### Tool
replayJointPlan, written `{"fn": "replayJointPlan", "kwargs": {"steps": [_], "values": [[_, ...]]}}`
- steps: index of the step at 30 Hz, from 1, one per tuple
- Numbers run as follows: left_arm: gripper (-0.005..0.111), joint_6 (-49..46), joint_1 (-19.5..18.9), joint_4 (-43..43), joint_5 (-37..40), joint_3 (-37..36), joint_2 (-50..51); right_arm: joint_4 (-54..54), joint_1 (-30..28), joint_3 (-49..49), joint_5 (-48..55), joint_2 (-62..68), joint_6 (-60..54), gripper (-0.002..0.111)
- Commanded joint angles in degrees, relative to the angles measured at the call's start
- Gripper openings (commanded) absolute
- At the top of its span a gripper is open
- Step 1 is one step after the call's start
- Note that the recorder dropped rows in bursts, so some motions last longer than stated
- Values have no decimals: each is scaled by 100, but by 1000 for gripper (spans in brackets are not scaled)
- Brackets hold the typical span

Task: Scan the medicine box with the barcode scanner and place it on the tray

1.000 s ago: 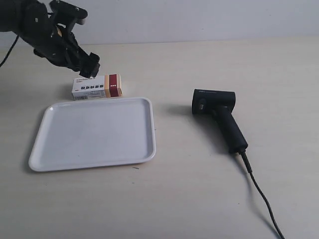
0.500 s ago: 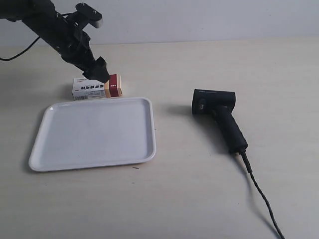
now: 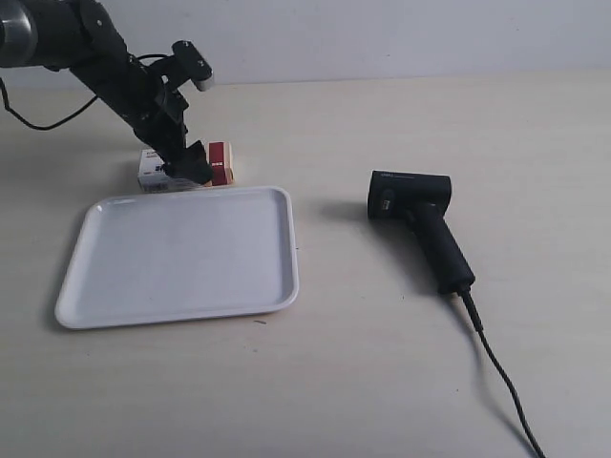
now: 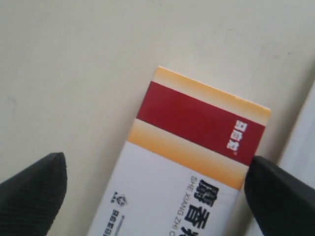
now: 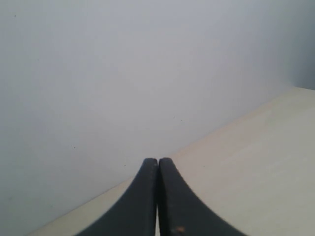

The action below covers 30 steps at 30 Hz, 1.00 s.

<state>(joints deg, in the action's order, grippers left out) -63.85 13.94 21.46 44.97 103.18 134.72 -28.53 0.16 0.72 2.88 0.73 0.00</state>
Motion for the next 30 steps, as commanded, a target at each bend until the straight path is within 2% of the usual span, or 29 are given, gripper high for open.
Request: {"fn": "replayJointPlan", "kwargs": {"steps": [1, 4, 6, 7, 8, 9, 11, 15, 20, 25, 27, 30], "values": [[93, -40, -14, 53, -25, 146, 142, 49, -21, 39, 13, 29, 0, 0], [88, -56, -14, 42, -41, 178, 236, 49, -21, 39, 13, 29, 0, 0], [67, -82, -14, 42, -118, 178, 264, 49, -21, 39, 3, 29, -40, 0], [47, -82, -14, 42, -202, 178, 264, 49, -21, 39, 3, 29, -40, 0], [39, -82, -14, 42, -246, 178, 264, 49, -21, 39, 3, 29, -40, 0], [18, -82, -14, 42, -348, 178, 264, 49, -21, 39, 3, 29, -40, 0], [0, -82, -14, 18, -442, 178, 254, 49, -21, 39, 3, 29, -40, 0], [0, -59, -14, 6, -272, 178, 56, 68, -21, 39, -18, 29, -74, 0], [0, 425, -14, 62, 1152, 152, -756, 68, -21, 127, -216, 610, -149, 0], [0, 749, 34, 236, 2060, -159, -1300, 68, 272, 498, -205, 1830, -371, 0], [0, 711, 77, 420, 2091, -508, -1534, 68, 556, 663, -288, 2472, -506, 0], [0, 580, 238, 435, 1717, -1187, -1888, 68, 1013, 1064, -237, 3633, -673, 0]]}}
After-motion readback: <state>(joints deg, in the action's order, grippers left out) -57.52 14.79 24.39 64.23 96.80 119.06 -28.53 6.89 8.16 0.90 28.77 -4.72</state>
